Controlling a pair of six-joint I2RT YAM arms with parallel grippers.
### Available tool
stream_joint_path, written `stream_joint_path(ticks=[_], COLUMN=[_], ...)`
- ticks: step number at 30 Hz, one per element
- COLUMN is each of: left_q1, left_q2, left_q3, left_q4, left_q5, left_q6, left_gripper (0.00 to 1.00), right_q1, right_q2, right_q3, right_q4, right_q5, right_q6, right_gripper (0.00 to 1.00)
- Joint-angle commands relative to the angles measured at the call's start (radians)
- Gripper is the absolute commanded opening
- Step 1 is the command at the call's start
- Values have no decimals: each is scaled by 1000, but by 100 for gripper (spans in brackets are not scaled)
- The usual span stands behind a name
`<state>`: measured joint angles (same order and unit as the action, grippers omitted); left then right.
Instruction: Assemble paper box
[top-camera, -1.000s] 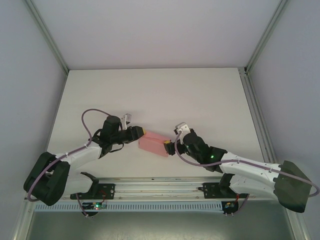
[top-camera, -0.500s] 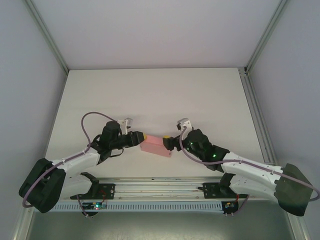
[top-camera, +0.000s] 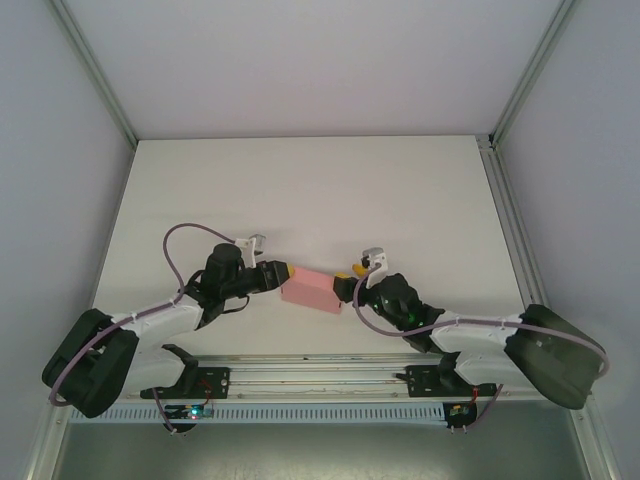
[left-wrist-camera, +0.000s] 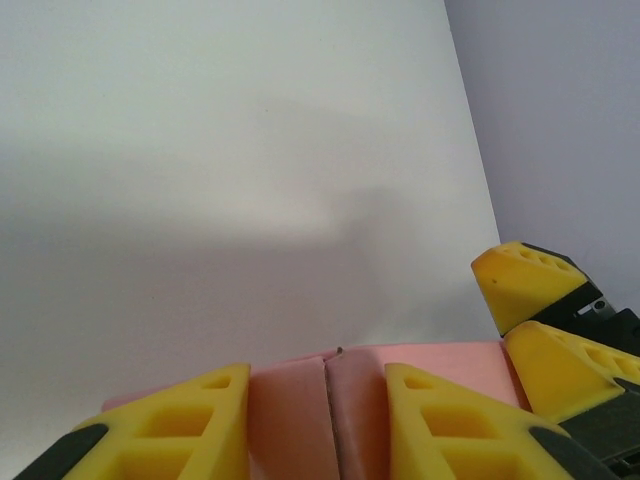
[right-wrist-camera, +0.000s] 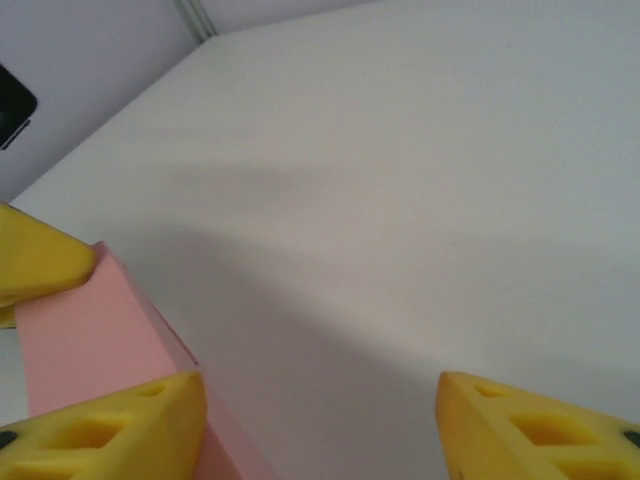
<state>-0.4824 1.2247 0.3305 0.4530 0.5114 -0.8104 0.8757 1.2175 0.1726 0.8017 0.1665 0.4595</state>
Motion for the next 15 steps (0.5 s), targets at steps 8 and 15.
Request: stream_joint_path(ticks=[8, 15], left_q1=[-24, -36], left_q2=[27, 25], left_q3=[-120, -68], left_q4=[-159, -185], left_q5=[-36, -36], left_q6=[62, 85], left_gripper=[6, 14], right_q1=[65, 74], right_q2=[289, 318], right_q3=[-126, -90], right_q4=[126, 223], right_q5=[-45, -48], right_q6=[-189, -213], right_gripper=[34, 36])
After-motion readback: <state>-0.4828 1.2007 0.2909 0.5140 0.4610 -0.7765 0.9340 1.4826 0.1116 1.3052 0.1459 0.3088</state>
